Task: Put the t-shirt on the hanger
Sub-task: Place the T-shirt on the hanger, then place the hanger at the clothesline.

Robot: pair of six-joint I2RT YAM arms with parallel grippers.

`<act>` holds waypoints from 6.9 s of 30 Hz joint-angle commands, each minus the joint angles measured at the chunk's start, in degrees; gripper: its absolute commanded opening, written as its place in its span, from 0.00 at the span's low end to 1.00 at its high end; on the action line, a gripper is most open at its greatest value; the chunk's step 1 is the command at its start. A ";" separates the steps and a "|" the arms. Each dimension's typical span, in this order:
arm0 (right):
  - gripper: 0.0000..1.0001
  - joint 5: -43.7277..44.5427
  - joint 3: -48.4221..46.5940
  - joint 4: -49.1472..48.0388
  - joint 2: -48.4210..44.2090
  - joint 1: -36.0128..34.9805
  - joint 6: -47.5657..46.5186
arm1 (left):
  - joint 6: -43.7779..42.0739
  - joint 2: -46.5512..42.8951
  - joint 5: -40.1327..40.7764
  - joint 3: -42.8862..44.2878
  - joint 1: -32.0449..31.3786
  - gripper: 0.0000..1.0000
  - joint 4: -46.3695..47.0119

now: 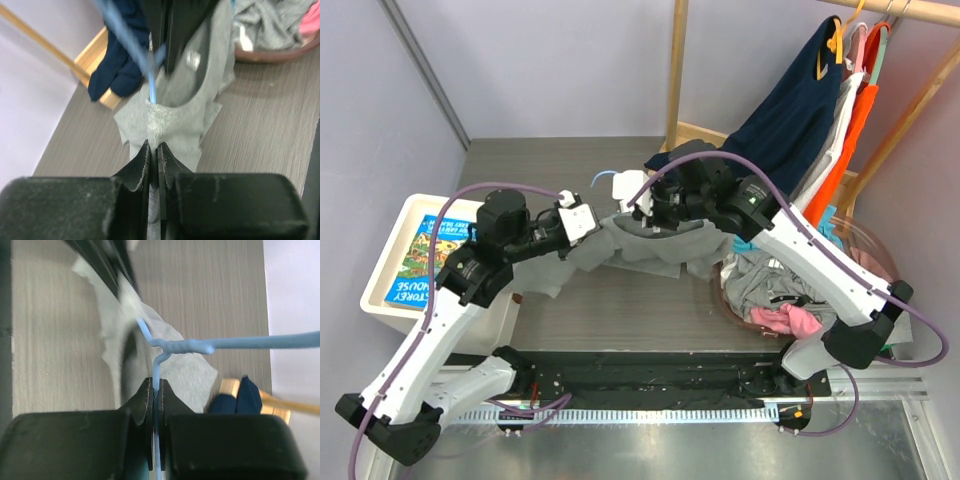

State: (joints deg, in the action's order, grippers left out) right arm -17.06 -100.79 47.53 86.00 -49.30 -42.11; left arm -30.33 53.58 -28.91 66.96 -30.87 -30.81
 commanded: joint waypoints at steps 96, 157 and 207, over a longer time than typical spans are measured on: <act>0.69 -31.45 11.14 12.59 -16.48 9.31 42.37 | -23.82 1.26 -6.51 0.98 -4.72 0.00 9.01; 0.01 -15.16 14.44 5.63 -28.52 33.30 59.87 | 6.77 -0.06 12.19 3.26 -0.15 1.00 15.08; 0.30 23.57 -14.63 -11.23 -2.13 42.27 61.88 | 13.25 -3.84 21.34 -1.04 0.02 1.00 4.54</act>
State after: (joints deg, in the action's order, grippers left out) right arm 6.90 -120.84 42.54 90.28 -7.44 18.63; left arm -22.83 50.33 -9.98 65.80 -31.20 -21.54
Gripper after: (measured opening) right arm 0.150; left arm 0.996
